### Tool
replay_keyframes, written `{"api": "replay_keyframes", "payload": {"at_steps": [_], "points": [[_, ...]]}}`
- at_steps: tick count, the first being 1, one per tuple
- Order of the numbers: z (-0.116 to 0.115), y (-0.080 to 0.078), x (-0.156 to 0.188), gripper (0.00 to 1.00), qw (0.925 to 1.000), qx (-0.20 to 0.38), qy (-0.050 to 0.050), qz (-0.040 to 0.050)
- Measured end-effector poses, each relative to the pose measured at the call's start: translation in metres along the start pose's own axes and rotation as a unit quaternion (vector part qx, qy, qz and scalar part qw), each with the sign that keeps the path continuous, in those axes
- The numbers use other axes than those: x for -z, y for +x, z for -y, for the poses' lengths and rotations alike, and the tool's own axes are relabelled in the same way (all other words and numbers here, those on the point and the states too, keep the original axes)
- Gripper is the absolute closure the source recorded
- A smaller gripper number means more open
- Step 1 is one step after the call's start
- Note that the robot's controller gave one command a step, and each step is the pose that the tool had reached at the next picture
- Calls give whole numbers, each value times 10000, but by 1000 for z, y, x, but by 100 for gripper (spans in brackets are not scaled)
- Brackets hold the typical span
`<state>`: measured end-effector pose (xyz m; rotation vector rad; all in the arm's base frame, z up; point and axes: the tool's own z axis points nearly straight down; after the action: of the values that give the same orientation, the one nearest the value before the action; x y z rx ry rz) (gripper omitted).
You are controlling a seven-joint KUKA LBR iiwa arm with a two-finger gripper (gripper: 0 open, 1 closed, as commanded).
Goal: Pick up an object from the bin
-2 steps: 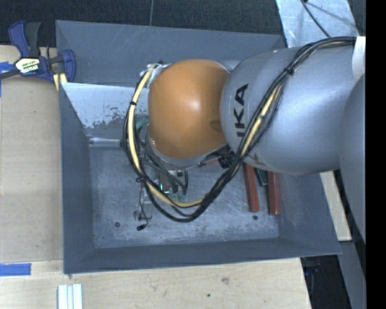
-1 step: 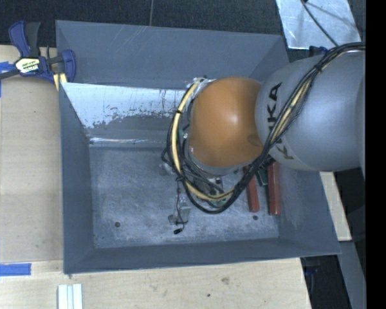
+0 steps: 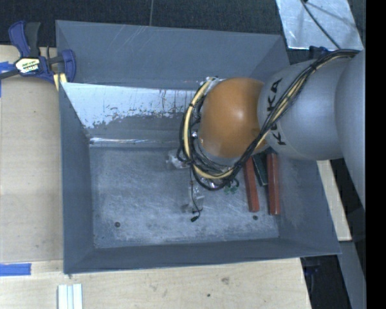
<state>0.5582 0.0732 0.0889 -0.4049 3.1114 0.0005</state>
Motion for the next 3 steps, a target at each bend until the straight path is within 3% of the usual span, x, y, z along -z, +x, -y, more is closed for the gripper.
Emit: {"api": "replay_keyframes", "payload": {"at_steps": [1,2,3], "points": [[70,-49,18,0,9922,1246,17,16],[135,2,-4,0,9832,1823,1,-21],[131,0,-3,100,9831,1833,-8,-12]]}}
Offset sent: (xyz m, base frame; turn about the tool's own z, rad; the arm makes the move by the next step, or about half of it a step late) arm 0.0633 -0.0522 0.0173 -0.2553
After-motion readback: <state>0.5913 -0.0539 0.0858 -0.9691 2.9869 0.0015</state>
